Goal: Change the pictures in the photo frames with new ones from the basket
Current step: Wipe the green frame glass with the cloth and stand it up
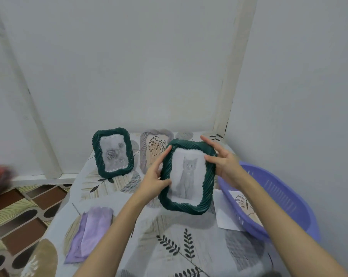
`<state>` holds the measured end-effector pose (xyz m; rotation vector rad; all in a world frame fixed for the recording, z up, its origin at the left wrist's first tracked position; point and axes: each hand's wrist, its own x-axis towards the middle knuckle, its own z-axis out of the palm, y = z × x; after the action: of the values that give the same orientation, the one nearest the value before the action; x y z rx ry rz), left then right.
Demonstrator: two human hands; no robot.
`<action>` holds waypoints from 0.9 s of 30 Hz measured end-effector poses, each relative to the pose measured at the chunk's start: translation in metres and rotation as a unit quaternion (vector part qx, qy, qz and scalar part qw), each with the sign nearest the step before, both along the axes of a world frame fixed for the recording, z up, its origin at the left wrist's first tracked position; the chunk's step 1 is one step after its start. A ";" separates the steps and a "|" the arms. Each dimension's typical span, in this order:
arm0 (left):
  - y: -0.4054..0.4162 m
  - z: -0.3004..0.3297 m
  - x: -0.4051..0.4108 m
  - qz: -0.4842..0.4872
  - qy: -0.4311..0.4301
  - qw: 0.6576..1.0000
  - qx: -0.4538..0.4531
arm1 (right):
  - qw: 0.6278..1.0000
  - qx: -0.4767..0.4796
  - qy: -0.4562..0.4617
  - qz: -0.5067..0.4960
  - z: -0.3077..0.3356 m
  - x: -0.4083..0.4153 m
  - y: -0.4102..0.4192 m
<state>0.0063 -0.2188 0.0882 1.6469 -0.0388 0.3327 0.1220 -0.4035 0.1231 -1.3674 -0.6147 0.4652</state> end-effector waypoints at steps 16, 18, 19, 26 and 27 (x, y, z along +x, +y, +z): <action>0.009 -0.085 0.181 0.039 0.106 0.993 0.042 | 0.993 0.015 0.047 -0.112 -0.039 0.163 0.003; 0.006 -0.091 0.191 0.050 0.106 0.991 0.061 | 0.991 0.012 0.054 -0.121 -0.047 0.173 0.002; 0.006 -0.094 0.194 0.053 0.106 0.990 0.072 | 0.991 0.009 0.056 -0.123 -0.051 0.177 0.001; 0.010 -0.109 0.208 0.080 0.083 0.987 0.110 | 0.991 -0.032 0.049 -0.120 -0.058 0.189 0.008; 0.011 -0.110 0.208 0.086 0.077 0.987 0.110 | 0.991 -0.041 0.045 -0.118 -0.057 0.190 0.009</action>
<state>0.2148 -0.2075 -0.0221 1.8968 0.1905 0.3402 0.3118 -0.3944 0.0657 -1.4675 -0.3569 0.3614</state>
